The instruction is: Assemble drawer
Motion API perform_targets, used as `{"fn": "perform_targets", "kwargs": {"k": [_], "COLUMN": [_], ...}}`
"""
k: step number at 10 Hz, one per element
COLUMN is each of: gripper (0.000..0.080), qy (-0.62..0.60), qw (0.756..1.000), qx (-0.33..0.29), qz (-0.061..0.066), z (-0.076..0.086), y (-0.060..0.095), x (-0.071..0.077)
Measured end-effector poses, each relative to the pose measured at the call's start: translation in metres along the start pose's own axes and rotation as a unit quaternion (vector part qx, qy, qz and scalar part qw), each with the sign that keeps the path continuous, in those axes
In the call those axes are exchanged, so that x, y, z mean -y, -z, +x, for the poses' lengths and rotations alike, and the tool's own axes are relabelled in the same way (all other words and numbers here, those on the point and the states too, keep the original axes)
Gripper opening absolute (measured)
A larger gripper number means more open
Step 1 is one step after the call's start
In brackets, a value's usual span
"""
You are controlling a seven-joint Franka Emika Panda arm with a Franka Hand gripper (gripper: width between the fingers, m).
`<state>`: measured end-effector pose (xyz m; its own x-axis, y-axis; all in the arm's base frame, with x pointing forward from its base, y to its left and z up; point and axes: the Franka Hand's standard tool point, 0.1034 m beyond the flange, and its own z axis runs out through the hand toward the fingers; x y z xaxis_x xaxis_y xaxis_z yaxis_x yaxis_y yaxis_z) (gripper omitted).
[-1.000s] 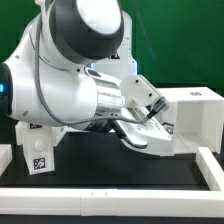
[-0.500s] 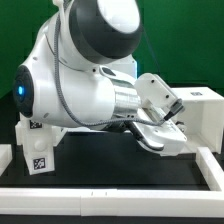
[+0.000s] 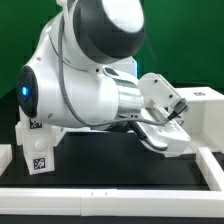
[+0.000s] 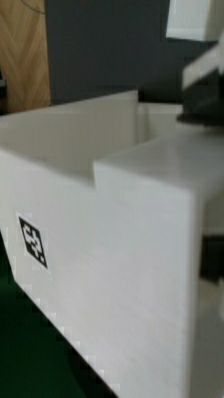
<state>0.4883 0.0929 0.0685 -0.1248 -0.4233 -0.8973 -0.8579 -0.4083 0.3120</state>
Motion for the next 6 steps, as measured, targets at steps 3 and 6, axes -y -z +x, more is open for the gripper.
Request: {"fn": "perform_targets", "kwargs": {"k": [3,6], "gripper": [0.0036,0.0035], "qy": [0.000,-0.001], "qw": [1.000,1.000], "qx": [0.000,0.000], "qz": [0.000,0.000], "z": [0.0005,0.0010], "y": [0.0000,0.0009], "x": [-0.0002,-0.0008]}}
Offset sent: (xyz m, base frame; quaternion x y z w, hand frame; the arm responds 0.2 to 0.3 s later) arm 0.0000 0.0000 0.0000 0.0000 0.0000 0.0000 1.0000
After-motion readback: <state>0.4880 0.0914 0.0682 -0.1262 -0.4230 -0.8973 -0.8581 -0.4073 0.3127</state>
